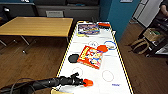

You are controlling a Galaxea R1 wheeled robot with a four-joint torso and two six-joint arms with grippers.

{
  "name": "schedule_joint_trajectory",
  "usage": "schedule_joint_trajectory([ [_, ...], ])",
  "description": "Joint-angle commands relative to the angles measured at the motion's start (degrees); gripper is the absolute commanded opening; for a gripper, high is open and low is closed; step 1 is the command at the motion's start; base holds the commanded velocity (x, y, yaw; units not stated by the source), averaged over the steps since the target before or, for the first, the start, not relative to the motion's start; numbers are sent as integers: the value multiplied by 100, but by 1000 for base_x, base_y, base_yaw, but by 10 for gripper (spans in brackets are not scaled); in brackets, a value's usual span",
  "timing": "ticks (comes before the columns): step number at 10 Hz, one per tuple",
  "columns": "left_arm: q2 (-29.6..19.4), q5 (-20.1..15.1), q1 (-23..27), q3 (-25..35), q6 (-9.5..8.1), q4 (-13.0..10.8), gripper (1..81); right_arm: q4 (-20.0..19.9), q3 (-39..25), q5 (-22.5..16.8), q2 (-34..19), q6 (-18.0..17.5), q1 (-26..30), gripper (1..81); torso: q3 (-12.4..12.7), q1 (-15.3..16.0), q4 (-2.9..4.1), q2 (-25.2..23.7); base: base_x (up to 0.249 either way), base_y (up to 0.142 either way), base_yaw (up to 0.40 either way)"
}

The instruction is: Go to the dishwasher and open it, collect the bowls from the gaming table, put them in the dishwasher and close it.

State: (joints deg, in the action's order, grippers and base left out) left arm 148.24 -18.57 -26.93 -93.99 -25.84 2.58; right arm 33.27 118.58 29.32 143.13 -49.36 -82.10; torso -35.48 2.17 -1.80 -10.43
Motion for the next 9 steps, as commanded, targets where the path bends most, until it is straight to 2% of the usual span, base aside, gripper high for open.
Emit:
schedule_joint_trajectory([
  [1,-48,-200,570,232,0,-214,10,162,-99,-163,-212,-3,49,10,0,0,0,0,0,0,0],
  [4,-118,-174,728,495,0,-267,10,162,-73,-163,-194,-3,58,10,0,0,0,0,0,0,0],
  [7,-584,-174,1018,1427,0,-294,10,154,-99,-163,-212,-3,5,10,0,0,0,0,0,0,0],
  [9,-1040,-209,712,2006,0,-618,10,162,-108,-163,-204,-3,-22,10,290,0,0,0,0,0,0],
])
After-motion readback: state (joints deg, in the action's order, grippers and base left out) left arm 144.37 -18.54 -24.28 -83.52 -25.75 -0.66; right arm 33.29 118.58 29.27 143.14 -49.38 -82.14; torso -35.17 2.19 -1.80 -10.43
